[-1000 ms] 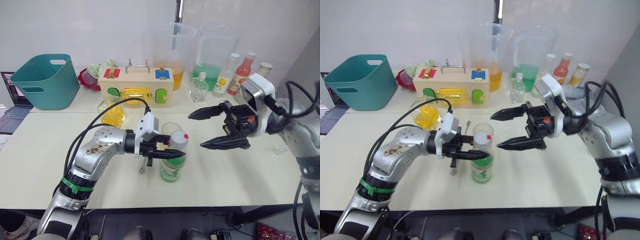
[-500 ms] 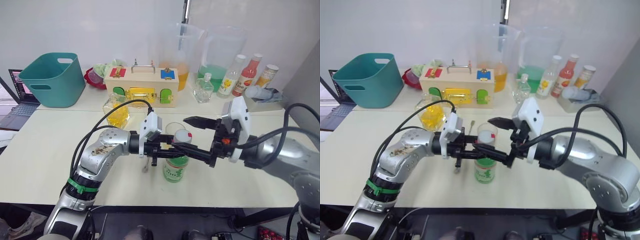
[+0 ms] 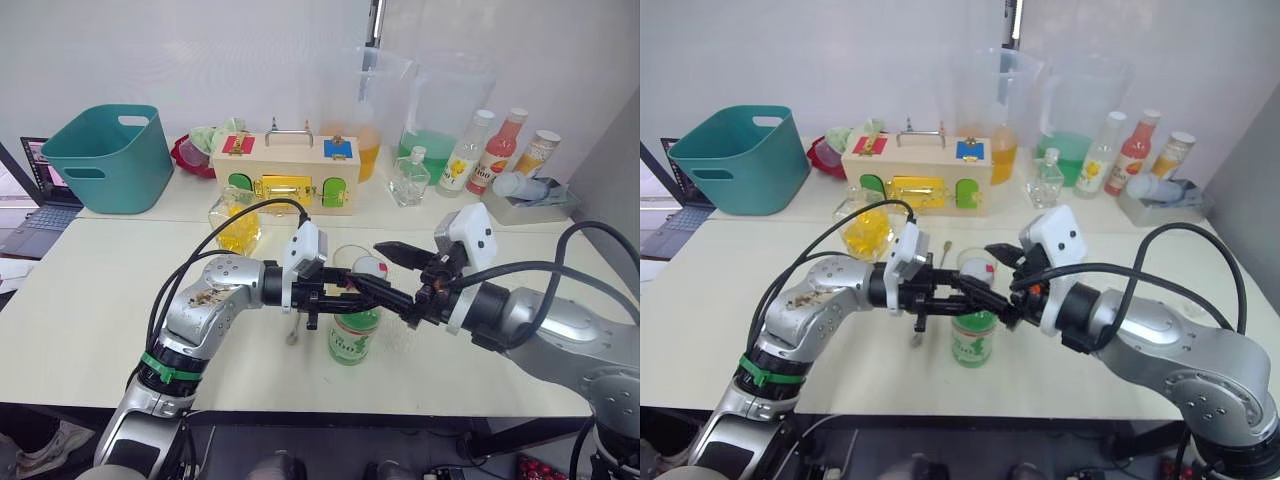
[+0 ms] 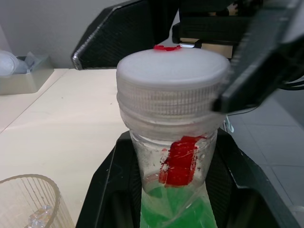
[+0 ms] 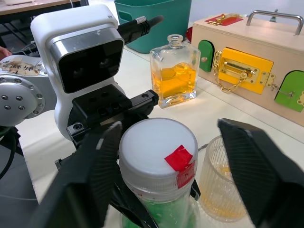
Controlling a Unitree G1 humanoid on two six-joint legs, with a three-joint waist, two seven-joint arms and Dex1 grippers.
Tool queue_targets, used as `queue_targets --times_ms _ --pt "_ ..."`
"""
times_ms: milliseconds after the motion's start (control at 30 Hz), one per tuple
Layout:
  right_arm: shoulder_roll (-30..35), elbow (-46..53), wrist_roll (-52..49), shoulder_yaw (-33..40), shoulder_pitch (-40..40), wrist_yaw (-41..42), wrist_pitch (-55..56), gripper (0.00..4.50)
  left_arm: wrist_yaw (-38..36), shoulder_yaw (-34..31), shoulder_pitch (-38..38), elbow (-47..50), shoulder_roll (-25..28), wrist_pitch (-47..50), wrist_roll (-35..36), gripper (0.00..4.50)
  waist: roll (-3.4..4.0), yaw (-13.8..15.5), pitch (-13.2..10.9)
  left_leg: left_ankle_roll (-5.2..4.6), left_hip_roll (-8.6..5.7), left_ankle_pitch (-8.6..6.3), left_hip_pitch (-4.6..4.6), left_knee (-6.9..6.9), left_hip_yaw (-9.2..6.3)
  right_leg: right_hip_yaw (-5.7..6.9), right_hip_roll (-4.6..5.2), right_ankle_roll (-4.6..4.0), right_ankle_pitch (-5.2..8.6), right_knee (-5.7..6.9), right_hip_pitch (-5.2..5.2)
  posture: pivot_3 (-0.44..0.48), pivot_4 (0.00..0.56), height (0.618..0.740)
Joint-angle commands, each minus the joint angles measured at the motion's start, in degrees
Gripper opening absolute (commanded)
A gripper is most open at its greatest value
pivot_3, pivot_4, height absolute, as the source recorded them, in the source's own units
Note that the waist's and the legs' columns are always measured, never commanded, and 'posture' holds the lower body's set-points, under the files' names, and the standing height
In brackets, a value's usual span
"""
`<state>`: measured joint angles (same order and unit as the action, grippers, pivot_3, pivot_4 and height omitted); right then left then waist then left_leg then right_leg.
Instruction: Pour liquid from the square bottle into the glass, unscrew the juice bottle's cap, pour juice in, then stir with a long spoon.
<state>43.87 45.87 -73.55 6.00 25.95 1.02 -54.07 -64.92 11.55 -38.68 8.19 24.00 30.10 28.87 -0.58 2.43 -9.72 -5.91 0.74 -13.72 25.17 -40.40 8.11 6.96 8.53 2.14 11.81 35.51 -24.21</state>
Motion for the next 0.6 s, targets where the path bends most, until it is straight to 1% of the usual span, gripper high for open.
queue_targets --times_ms 33,67,133,233,267,333,400,433,467,533,567,600 --pt "0.4 1.4 -1.9 0.8 0.2 -0.4 1.3 1.96 -0.6 1.6 -0.2 0.0 -0.3 -0.3 -0.6 1.33 0.0 0.0 0.0 0.0 0.0 0.0 0.0 0.0 0.0 0.0 -0.01 0.0 0.0 0.0 0.0 0.0 0.15 0.733" --pt "0.5 1.4 -2.1 0.7 0.2 -0.3 1.3 1.69 -0.6 1.6 -0.2 0.1 -0.2 -0.3 -0.6 1.33 0.0 0.0 0.0 0.0 0.01 0.0 0.0 0.0 -0.01 0.0 -0.01 0.0 0.0 0.0 0.0 0.0 0.15 0.733" --pt "0.9 0.7 -2.6 0.5 0.6 1.1 1.4 1.67 -0.6 1.4 0.1 0.6 0.1 -0.3 -0.8 1.33 0.0 0.0 0.0 0.0 0.01 0.0 0.0 0.0 0.0 0.0 -0.01 0.0 0.0 0.0 0.0 0.0 0.15 0.733" --pt "1.8 -0.5 -1.9 0.1 0.7 5.4 1.5 1.67 -0.3 1.3 0.7 1.8 0.5 0.0 -0.7 1.33 0.0 -0.1 0.0 -0.02 0.01 -0.01 0.0 0.0 0.0 -0.01 -0.02 0.0 0.0 -0.02 0.0 0.0 0.15 0.733" --pt "2.4 -1.3 -0.4 -0.8 1.2 9.1 1.8 1.67 -0.1 1.2 1.0 2.3 0.7 0.2 -0.5 1.33 0.0 -0.1 0.0 -0.02 0.01 -0.01 0.0 0.0 0.0 -0.01 -0.04 0.0 0.0 -0.02 0.0 0.0 0.15 0.733" --pt "3.1 -2.3 1.7 -1.9 1.8 13.7 2.4 1.67 0.1 1.1 1.3 2.9 0.9 0.5 -0.4 1.33 0.0 -0.2 0.0 -0.03 0.02 -0.01 0.0 0.0 -0.01 -0.02 -0.06 0.0 0.0 -0.03 0.0 0.0 0.15 0.733" --pt "4.3 -6.8 8.5 -4.5 4.0 27.3 7.2 1.67 0.7 0.7 1.9 4.2 1.4 1.4 0.0 1.33 0.0 -0.3 0.0 -0.04 0.03 -0.02 0.0 0.0 -0.01 -0.02 -0.07 0.0 0.0 -0.03 -0.01 0.0 0.15 0.733" --pt "4.8 -8.7 11.1 -5.5 4.7 32.4 9.0 1.67 0.9 0.6 2.1 4.7 1.6 1.7 0.2 1.33 0.0 -0.3 0.0 -0.05 0.03 -0.02 0.0 0.0 0.0 -0.04 -0.09 0.0 0.0 -0.05 -0.01 0.0 0.15 0.733" --pt "5.2 -10.5 13.4 -6.5 5.4 36.9 10.5 1.67 1.1 0.5 2.3 5.1 1.7 1.9 0.4 1.33 0.0 -0.3 0.0 -0.06 0.03 -0.02 0.0 0.0 0.01 -0.05 -0.1 0.01 0.01 -0.08 -0.01 0.0 0.15 0.733" --pt "5.3 -12.3 16.2 -7.4 5.8 41.2 12.2 1.67 1.3 0.5 2.4 5.4 1.8 2.1 0.6 1.33 0.0 -0.3 0.0 -0.1 0.03 -0.04 0.0 0.0 0.0 -0.04 -0.12 0.02 0.01 -0.11 0.0 0.0 0.15 0.733" --pt "5.5 -17.6 20.3 -10.7 9.1 50.6 15.9 1.67 1.8 0.3 2.8 6.4 2.0 2.7 0.9 1.33 0.0 -0.4 0.0 -0.12 0.03 -0.05 0.0 0.0 0.0 -0.03 -0.12 0.03 0.02 -0.11 0.0 0.0 0.15 0.733" --pt "5.5 -21.7 23.4 -13.1 11.6 57.6 18.7 1.67 2.3 0.1 3.1 7.1 2.1 3.1 1.1 1.33 0.01 -0.6 0.0 -0.16 0.02 -0.08 0.0 -0.01 0.01 -0.06 -0.12 0.03 0.02 -0.11 0.0 0.0 0.15 0.733"
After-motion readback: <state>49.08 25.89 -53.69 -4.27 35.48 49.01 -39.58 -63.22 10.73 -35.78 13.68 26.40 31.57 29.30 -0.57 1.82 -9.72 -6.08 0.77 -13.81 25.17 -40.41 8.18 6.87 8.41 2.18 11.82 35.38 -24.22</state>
